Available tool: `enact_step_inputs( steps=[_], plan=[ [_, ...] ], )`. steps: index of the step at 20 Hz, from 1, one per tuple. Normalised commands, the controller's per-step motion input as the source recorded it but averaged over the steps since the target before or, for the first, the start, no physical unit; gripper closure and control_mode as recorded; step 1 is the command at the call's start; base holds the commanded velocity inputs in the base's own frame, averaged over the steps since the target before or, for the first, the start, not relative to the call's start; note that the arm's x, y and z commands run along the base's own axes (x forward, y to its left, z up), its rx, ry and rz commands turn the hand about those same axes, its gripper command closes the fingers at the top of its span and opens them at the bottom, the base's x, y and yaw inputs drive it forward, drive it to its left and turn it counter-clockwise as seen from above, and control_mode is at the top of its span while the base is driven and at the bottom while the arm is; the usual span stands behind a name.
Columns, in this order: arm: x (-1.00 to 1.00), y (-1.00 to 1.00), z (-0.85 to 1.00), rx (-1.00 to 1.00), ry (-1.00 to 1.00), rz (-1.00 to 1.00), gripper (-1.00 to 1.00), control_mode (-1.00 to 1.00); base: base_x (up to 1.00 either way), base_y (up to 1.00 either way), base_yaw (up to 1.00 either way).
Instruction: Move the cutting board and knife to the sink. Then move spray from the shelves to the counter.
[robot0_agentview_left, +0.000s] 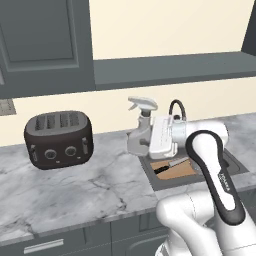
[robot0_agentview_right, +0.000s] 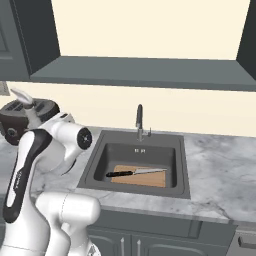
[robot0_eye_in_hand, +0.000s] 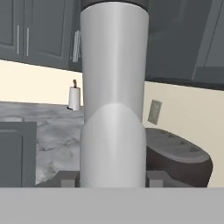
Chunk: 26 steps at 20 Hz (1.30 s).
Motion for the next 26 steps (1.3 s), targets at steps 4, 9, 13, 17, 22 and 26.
enact_step_inputs(
  steps=[4,9,13,17,22,26],
  plan=[
    [0.00,0.06,-0.54,0.00,0.03,0.00,1.00,-1.00,0.00,0.00,0.00],
    [0.01,0.02,-0.50,0.00,0.05,0.03,1.00,-1.00,0.00,0.00,0.00],
    [0.00,0.15,-0.55,0.00,0.00,0.00,1.00,-1.00,0.00,0.00,0.00],
    [0.00,0.23,-0.51,0.00,0.00,0.00,1.00,-1.00,0.00,0.00,0.00],
    [0.01,0.29,-0.51,0.00,0.00,0.00,1.00,-1.00,0.00,0.00,0.00],
    [0.01,0.29,-0.52,0.00,0.00,0.00,1.00,-1.00,0.00,0.00,0.00]
  ],
)
